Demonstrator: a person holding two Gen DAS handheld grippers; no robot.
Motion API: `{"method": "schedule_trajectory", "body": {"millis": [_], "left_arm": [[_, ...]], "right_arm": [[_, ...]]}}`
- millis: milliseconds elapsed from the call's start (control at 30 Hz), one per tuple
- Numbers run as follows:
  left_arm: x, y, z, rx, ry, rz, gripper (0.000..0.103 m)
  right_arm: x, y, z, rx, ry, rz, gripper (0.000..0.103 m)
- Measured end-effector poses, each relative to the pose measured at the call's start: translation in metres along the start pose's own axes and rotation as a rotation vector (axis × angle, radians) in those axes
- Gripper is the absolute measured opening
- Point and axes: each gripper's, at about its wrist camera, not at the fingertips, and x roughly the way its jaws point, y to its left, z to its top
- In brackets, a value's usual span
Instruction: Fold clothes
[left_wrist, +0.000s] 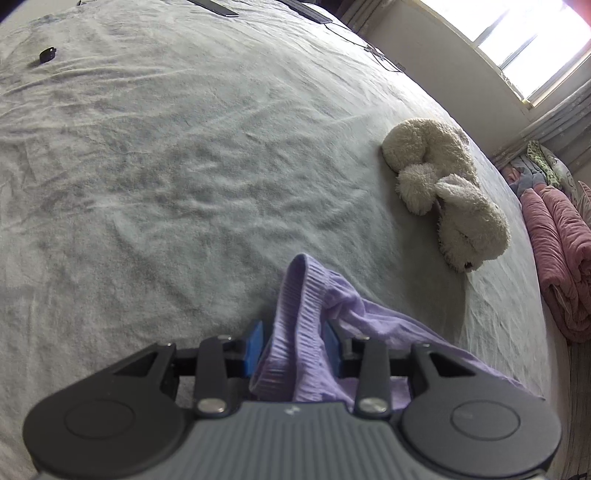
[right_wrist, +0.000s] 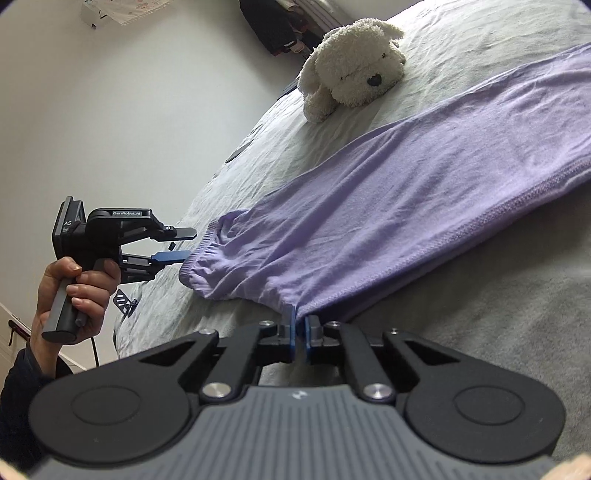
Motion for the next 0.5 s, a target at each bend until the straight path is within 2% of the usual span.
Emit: {"method": "schedule_trajectory", "body": {"millis": [167, 400, 500], "left_arm": [[0.009, 0.004, 0.005, 0.0, 0.001, -0.036, 0.039], [0.006, 0.004, 0.01, 0.017, -0.031, -0.087, 0.039], [0.01, 0.007, 0.007, 0.024, -0.001, -0.113, 0.039]], "right_arm": [[0.006, 0.01, -0.005, -0.037, -0.01, -0.066, 0.006], [0.011, 0.012, -0.006, -0.039, -0.019, -0.097, 0.004], [0.004, 0.021, -0.011, -0.046, -0.029, -0.129, 0.013]]}}
